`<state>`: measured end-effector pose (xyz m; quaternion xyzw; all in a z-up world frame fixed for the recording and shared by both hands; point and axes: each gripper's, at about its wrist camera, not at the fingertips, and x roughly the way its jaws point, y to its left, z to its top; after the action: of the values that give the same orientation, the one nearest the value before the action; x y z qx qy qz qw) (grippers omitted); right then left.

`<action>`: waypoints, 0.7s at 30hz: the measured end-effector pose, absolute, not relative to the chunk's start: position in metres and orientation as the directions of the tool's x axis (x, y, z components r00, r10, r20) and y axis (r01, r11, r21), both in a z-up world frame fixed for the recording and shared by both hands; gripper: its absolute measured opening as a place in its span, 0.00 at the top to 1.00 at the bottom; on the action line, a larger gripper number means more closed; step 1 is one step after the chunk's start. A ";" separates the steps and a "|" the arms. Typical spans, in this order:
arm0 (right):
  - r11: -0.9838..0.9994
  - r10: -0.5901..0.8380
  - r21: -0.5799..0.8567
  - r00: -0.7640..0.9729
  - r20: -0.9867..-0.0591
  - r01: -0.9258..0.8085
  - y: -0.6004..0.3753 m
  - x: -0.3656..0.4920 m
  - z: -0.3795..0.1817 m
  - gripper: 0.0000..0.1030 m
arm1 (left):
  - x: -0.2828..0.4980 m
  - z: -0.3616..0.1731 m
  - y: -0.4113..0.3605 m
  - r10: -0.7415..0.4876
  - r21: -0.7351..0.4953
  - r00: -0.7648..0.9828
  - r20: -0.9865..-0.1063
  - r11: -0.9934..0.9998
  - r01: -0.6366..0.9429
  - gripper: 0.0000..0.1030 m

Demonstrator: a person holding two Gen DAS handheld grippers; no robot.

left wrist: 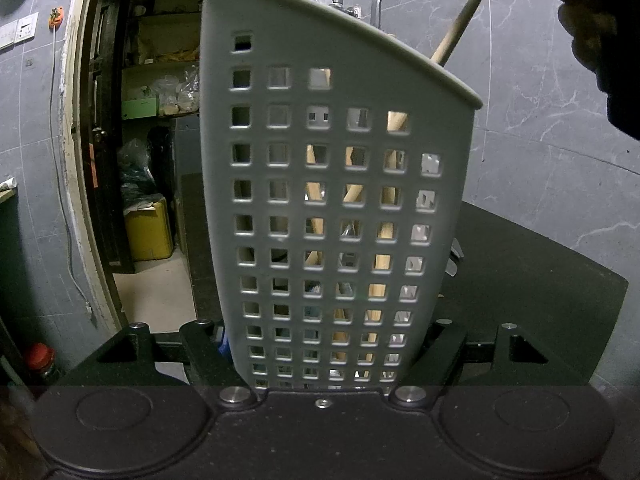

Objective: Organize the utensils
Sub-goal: 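Open the right tool to drop the fork into the basket, then move the right tool back down toward the knife, scissors and spoon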

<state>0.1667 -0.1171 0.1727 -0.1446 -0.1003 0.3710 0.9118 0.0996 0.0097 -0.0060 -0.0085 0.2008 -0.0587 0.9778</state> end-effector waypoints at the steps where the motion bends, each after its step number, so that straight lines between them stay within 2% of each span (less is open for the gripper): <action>1: 0.681 0.706 -0.343 0.705 0.071 -0.647 -0.116 0.166 0.171 0.97 | 0.100 -0.006 0.010 -0.118 -0.040 0.912 -0.392 0.993 0.111 0.26; 9: 0.671 0.712 -0.356 0.700 0.062 -0.651 -0.113 0.161 0.165 0.95 | 0.100 -0.006 0.010 -0.116 -0.041 0.912 -0.393 0.993 0.109 0.26; 12: 0.673 0.712 -0.356 0.699 0.072 -0.649 -0.115 0.159 0.165 0.87 | 0.100 -0.006 0.009 -0.115 -0.039 0.912 -0.393 0.993 0.108 0.26; 18: 0.706 0.687 -0.340 0.718 0.112 -0.622 -0.123 0.159 0.166 0.61 | 0.100 -0.006 0.009 -0.115 -0.040 0.912 -0.393 0.993 0.108 0.26; 21: 0.735 0.659 -0.323 0.740 0.134 -0.596 -0.131 0.161 0.167 0.37 | 0.100 -0.006 0.009 -0.115 -0.039 0.912 -0.393 0.993 0.108 0.26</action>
<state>0.1613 -0.1310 0.1673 -0.1305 -0.1205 0.3399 0.9235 0.1001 0.0091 -0.0060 -0.0082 0.2016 -0.0571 0.9778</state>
